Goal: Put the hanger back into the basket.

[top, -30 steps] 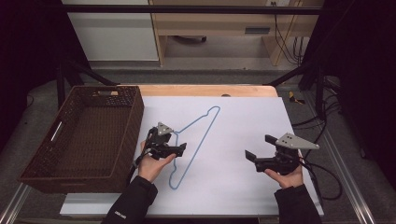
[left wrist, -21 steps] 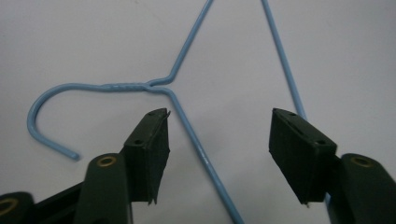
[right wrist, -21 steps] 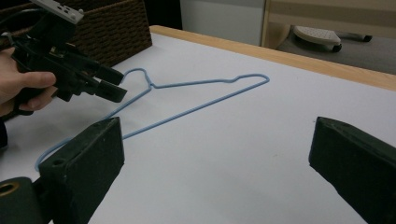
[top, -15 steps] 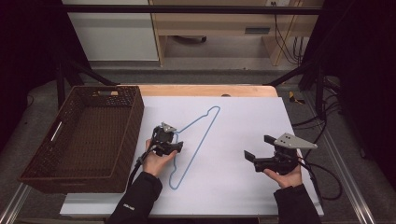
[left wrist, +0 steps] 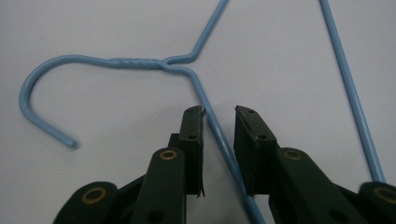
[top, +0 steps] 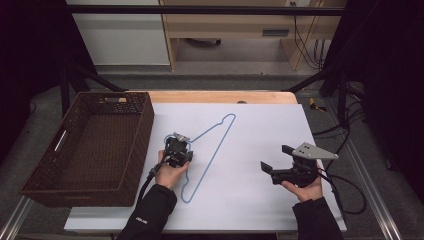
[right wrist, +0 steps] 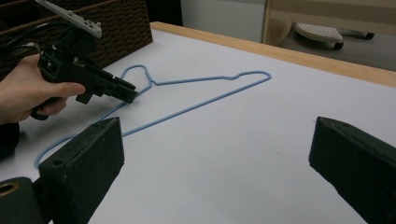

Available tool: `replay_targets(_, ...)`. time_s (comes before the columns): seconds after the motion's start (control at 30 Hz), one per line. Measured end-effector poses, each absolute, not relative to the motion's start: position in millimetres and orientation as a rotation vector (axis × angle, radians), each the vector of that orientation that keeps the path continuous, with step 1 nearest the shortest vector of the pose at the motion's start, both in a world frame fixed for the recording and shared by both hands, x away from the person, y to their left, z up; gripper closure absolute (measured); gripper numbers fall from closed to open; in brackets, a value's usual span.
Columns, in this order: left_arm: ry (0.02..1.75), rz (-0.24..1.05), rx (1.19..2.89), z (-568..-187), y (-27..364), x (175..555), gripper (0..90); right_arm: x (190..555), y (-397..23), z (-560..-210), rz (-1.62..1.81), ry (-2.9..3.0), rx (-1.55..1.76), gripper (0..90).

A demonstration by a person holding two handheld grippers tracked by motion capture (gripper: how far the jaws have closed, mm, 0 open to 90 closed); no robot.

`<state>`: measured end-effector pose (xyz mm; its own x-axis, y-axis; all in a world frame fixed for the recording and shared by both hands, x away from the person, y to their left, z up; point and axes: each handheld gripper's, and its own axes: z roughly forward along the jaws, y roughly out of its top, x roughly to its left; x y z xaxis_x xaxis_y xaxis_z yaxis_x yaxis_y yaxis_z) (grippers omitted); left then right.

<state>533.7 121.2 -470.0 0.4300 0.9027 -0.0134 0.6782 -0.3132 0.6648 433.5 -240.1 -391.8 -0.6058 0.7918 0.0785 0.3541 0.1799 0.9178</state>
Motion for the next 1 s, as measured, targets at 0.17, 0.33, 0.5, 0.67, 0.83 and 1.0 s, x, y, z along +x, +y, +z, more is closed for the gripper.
replay_targets(0.17,1.342,0.509,2.076,-471.1,120.4,532.9,75.8,433.9,-239.1,-392.2,1.413,2.047,1.084,3.7)
replay_targets(0.33,1.376,0.523,2.073,-470.5,116.2,532.6,78.0,434.6,-238.1,-393.4,1.408,2.061,1.079,3.6)
replay_targets(0.5,1.409,0.538,2.073,-469.5,112.3,532.3,80.9,434.7,-237.9,-393.4,1.412,2.061,1.082,3.6)
replay_targets(0.67,1.435,0.544,2.073,-468.5,109.1,532.3,83.8,434.9,-237.3,-393.7,1.412,2.061,1.087,3.6)
replay_targets(0.83,1.452,0.537,2.068,-467.8,108.5,533.1,84.5,435.0,-237.2,-393.8,1.411,2.065,1.088,3.5)
replay_targets(1.0,1.461,0.530,2.058,-467.6,108.9,533.3,85.0,434.9,-237.3,-393.6,1.416,2.064,1.091,3.5)
